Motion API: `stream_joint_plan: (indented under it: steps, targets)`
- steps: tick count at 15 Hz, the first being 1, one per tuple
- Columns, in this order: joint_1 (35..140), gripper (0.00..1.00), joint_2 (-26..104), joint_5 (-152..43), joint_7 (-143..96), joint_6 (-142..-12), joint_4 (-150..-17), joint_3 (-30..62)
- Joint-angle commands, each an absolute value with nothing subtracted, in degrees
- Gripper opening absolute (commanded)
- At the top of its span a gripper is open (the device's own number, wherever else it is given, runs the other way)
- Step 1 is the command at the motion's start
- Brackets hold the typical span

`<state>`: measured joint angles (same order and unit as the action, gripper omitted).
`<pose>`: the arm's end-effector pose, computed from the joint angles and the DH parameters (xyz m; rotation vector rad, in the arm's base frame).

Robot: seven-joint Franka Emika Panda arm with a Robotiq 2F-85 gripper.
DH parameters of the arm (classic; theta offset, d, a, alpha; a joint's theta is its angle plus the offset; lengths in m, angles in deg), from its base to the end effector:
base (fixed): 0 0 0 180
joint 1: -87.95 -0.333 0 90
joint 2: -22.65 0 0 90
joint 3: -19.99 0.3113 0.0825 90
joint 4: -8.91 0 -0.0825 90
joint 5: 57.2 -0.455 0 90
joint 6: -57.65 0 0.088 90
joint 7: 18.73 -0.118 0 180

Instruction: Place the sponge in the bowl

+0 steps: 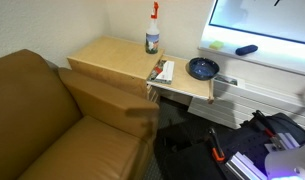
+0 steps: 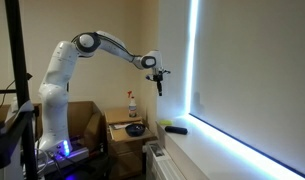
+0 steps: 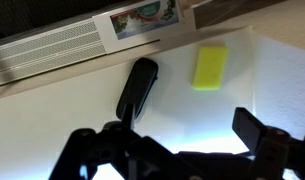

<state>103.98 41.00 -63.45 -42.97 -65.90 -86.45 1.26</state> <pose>0.6149 -0.3974 0.4049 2.6838 -1.5659 0.2940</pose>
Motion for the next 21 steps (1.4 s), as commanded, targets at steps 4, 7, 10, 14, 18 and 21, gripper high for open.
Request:
stream_joint_plan:
  steps: [4,7,10,14,18,21]
  targets:
    - [104.0,1.00,42.4,-62.3,-43.6,-66.3,-85.3,1.6]
    - [105.4,1.00,52.0,-64.1,-48.9,-66.1,-80.3,1.6]
    - [107.2,1.00,59.4,-70.3,-49.6,-64.7,-75.4,3.7]
    - [108.5,1.00,64.7,-75.7,-49.2,-58.6,-68.9,6.3]
    - [107.5,1.00,64.4,-74.5,-49.2,-60.6,-70.4,5.7]
    - [107.0,1.00,68.8,-74.5,-46.8,-71.9,-69.0,6.7]
